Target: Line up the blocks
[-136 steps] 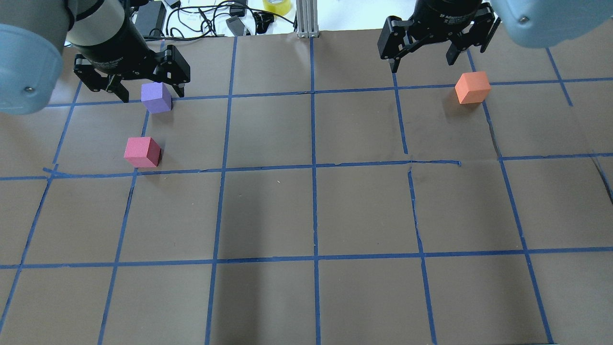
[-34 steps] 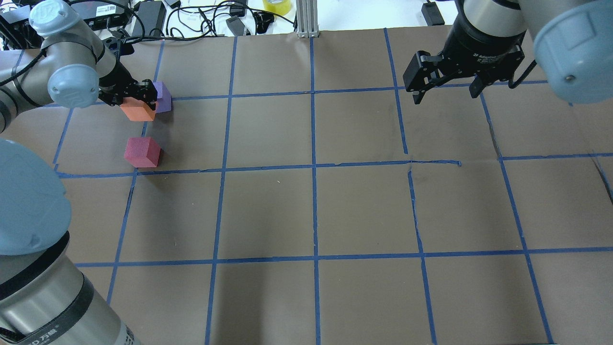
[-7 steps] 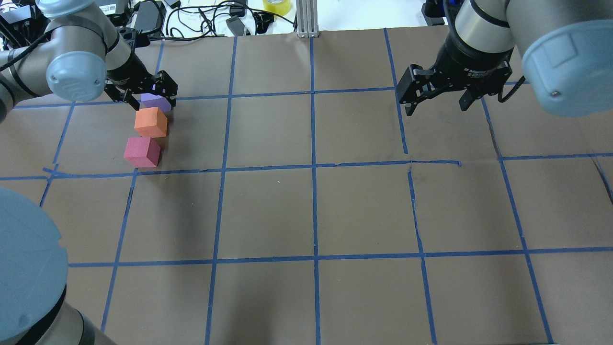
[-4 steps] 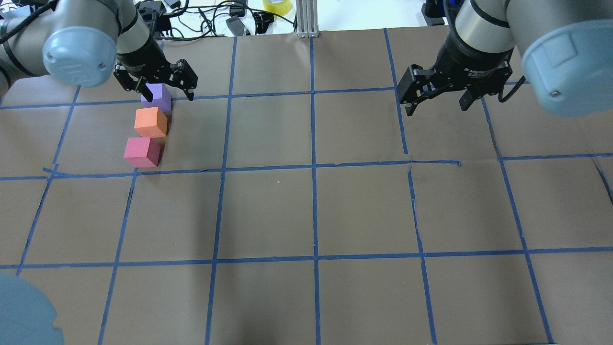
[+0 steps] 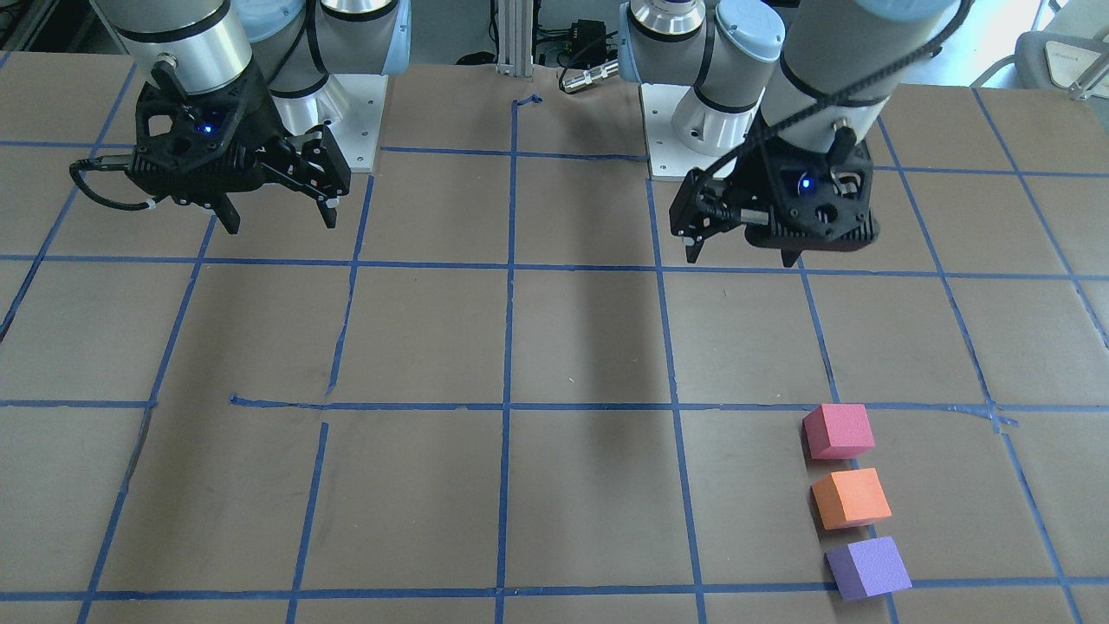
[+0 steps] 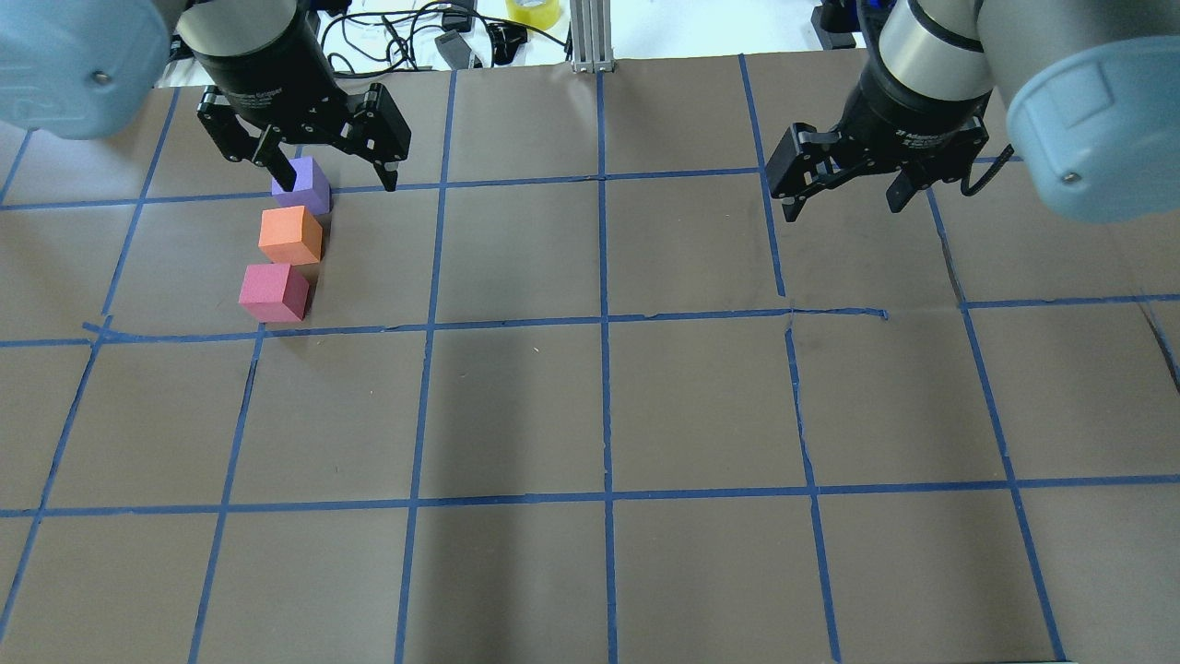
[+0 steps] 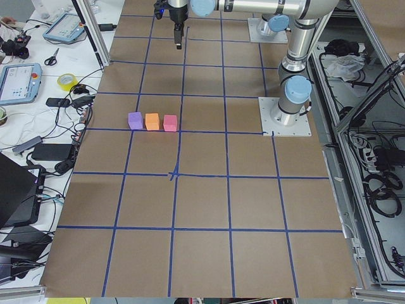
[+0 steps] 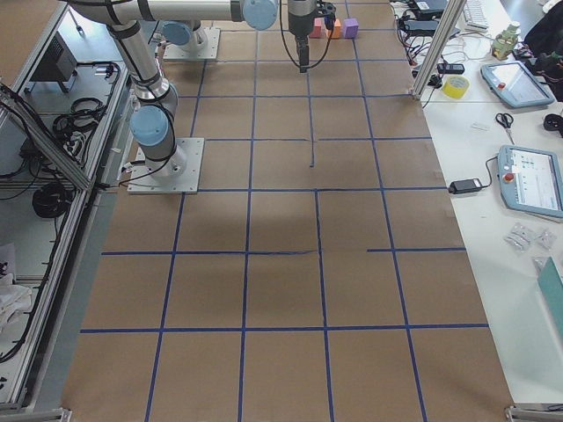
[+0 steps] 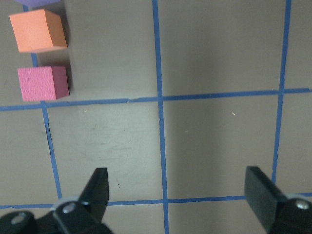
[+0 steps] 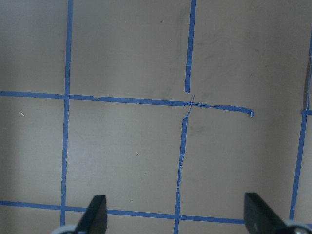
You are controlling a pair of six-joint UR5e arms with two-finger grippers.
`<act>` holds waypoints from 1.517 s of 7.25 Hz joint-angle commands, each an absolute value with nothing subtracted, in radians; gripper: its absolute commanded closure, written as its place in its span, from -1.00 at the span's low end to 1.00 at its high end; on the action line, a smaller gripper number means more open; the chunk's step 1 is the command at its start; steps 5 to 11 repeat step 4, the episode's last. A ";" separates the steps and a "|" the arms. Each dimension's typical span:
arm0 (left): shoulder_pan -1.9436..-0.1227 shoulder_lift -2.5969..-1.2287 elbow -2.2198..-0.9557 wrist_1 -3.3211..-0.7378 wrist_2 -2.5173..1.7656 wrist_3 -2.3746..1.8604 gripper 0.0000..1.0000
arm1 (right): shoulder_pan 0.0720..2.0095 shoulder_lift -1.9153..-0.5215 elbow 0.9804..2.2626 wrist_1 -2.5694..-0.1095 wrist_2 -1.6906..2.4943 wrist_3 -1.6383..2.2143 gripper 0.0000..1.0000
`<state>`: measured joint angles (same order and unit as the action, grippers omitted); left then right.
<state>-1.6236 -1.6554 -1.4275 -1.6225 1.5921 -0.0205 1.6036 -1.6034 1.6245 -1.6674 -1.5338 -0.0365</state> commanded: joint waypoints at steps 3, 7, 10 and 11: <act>-1.617 -1.559 -1.442 -1.703 1.578 -0.083 -1.00 | 1.603 -1.603 1.624 -1.667 -1.534 -0.035 -1.00; -1.614 -1.560 -1.440 -1.701 1.575 -0.083 -1.00 | 1.603 -1.603 1.624 -1.669 -1.534 -0.034 -1.00; -1.614 -1.560 -1.440 -1.701 1.575 -0.083 -1.00 | 1.603 -1.603 1.624 -1.669 -1.534 -0.034 -1.00; -1.614 -1.560 -1.440 -1.701 1.575 -0.083 -1.00 | 1.603 -1.603 1.624 -1.669 -1.534 -0.034 -1.00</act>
